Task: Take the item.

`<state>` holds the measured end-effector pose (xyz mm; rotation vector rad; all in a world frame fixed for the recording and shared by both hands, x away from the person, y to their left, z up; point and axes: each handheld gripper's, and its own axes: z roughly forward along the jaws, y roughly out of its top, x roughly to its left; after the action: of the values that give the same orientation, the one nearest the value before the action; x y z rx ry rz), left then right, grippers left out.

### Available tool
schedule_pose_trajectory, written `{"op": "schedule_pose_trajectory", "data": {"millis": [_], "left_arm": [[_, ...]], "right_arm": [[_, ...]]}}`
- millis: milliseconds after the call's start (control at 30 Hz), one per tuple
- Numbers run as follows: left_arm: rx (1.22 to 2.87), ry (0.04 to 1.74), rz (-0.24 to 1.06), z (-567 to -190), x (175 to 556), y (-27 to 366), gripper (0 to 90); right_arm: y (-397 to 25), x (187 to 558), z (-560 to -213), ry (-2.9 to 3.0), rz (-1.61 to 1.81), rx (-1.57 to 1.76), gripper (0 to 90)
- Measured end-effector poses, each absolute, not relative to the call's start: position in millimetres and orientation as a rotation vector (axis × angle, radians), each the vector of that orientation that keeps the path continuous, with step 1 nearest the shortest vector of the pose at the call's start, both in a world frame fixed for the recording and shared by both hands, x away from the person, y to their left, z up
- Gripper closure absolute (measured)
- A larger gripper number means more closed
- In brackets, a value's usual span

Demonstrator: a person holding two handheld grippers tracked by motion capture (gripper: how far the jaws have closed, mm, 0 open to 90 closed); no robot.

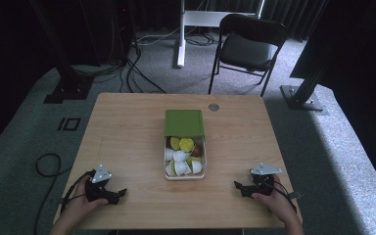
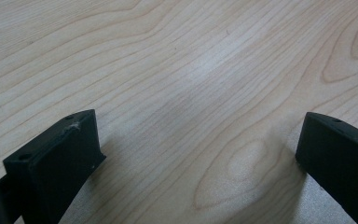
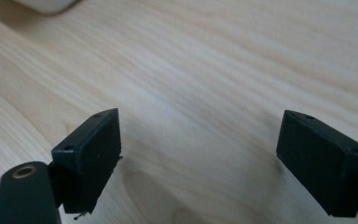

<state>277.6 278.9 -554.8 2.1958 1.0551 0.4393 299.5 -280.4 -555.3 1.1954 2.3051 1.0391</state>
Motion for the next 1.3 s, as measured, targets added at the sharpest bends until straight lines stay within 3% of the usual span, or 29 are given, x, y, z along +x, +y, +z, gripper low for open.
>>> {"op": "schedule_pose_trajectory", "data": {"millis": [900, 1300], "left_arm": [[2.198, 1.055, 0.439, -555, 278, 279, 0.7], [2.196, 1.056, 0.439, -555, 278, 279, 0.7]], "right_arm": [[-222, 316, -454, 2.188, 1.243, 1.022, 15.3], [-186, 320, -437, 2.222, 1.287, 0.926, 15.6]]}}
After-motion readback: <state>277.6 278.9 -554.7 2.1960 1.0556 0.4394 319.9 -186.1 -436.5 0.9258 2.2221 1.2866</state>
